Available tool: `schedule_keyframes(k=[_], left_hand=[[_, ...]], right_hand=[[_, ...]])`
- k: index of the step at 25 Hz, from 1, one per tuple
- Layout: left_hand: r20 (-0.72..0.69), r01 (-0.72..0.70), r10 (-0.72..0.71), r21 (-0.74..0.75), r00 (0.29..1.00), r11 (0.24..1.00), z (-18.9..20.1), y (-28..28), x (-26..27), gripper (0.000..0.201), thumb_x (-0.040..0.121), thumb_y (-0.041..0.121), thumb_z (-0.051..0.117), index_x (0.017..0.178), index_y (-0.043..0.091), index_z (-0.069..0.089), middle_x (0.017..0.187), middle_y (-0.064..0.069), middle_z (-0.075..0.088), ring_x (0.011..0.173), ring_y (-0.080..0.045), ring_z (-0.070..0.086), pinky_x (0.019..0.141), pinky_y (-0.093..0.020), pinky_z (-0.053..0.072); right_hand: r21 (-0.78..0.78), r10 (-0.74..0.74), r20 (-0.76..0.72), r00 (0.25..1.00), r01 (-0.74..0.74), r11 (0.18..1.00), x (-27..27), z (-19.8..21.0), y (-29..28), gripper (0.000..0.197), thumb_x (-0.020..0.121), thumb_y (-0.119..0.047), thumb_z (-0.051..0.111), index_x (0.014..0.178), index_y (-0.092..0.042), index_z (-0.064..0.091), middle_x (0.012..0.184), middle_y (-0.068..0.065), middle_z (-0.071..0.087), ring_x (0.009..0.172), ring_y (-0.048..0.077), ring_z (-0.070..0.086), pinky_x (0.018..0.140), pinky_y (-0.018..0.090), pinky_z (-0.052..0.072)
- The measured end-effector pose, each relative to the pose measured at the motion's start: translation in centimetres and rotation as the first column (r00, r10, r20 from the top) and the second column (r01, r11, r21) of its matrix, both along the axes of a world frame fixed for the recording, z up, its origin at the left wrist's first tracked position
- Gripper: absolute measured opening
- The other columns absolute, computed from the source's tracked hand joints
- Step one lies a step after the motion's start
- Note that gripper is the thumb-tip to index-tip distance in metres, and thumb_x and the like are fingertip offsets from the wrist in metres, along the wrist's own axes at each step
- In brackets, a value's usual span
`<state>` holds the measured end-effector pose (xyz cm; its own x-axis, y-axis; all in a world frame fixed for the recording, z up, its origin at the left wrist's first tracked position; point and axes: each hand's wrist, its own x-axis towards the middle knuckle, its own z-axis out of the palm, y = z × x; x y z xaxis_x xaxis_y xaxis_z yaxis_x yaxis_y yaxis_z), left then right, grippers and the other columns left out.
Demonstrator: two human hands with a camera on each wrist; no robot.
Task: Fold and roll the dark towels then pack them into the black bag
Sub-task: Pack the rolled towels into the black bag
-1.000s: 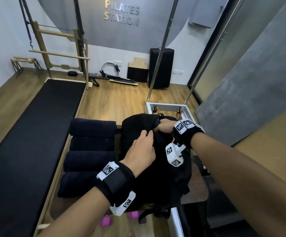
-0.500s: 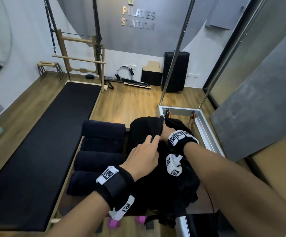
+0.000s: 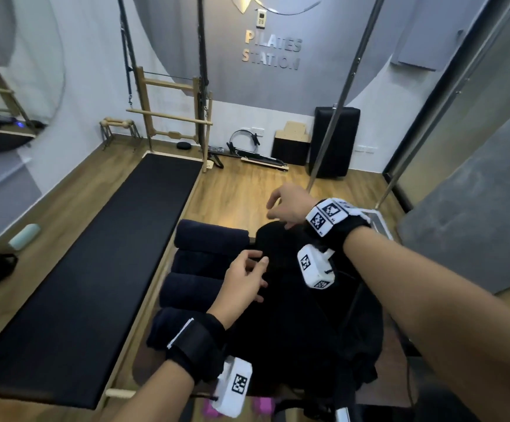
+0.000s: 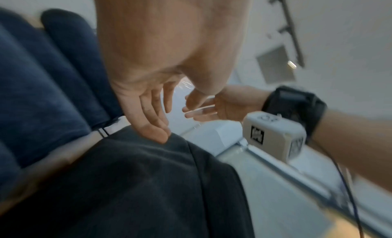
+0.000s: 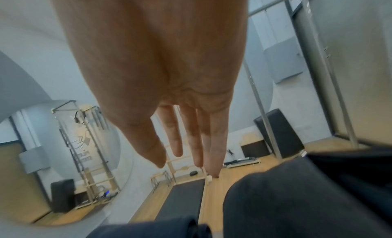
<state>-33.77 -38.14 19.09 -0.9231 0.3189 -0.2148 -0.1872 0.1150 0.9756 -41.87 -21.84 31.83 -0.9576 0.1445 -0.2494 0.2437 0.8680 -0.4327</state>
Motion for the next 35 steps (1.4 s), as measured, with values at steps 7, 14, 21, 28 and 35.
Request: schedule_keyframes(k=[7,14,21,28,35], left_hand=[[0.27,-0.318,0.27,0.155,0.924,0.935,-2.7,-6.3,-2.3,0.031,0.109,0.028,0.056,0.133,0.01,0.063,0.12,-0.006,0.071,0.112,-0.015,0.07,0.091,-0.038,0.063],[0.328,-0.289,0.195,0.267,0.924,0.919,-2.4,-8.0,-4.9,0.032,0.106,0.044,0.059,0.128,0.02,0.064,0.13,-0.001,0.07,0.12,-0.013,0.067,0.099,-0.034,0.057],[0.377,-0.39,0.219,0.471,0.9,0.791,2.5,-5.9,-7.3,0.06,0.089,0.055,0.074,0.13,0.011,0.07,0.121,-0.014,0.077,0.109,-0.031,0.075,0.087,-0.043,0.063],[0.314,-0.114,-0.151,0.687,0.937,0.717,7.5,0.7,-4.3,0.051,0.084,0.052,0.078,0.12,0.014,0.08,0.124,-0.012,0.076,0.108,-0.023,0.076,0.08,-0.034,0.064],[-0.067,0.295,-0.291,0.071,0.954,0.953,7.1,9.1,-1.1,0.081,0.09,0.085,0.048,0.13,0.017,0.067,0.131,-0.003,0.061,0.124,-0.017,0.062,0.106,-0.034,0.052]], right_hand=[[0.153,0.188,0.177,0.966,-0.215,0.964,-4.1,-10.0,-8.1,0.079,0.084,-0.028,0.084,0.15,-0.013,0.043,0.141,0.014,0.06,0.124,0.034,0.061,0.098,0.041,0.054],[0.322,0.234,0.158,0.959,-0.274,0.906,-3.9,-9.1,-9.8,0.045,0.083,-0.044,0.075,0.113,-0.013,0.061,0.108,0.008,0.068,0.097,0.03,0.067,0.091,0.046,0.057],[-0.038,0.276,-0.024,0.961,-0.277,0.96,0.1,-2.4,-8.2,0.044,0.074,-0.056,0.082,0.089,-0.016,0.073,0.082,-0.001,0.074,0.076,0.015,0.071,0.06,0.025,0.053],[-0.731,-0.223,0.096,0.97,0.221,0.646,7.5,2.4,-2.5,0.067,0.09,-0.059,0.071,0.136,-0.012,0.057,0.128,0.014,0.068,0.108,0.024,0.071,0.084,0.036,0.059],[-0.752,-0.392,0.017,0.92,0.27,0.601,15.0,3.8,6.7,0.035,0.104,-0.025,0.06,0.138,-0.015,0.063,0.12,0.016,0.075,0.101,0.03,0.075,0.084,0.043,0.063]])
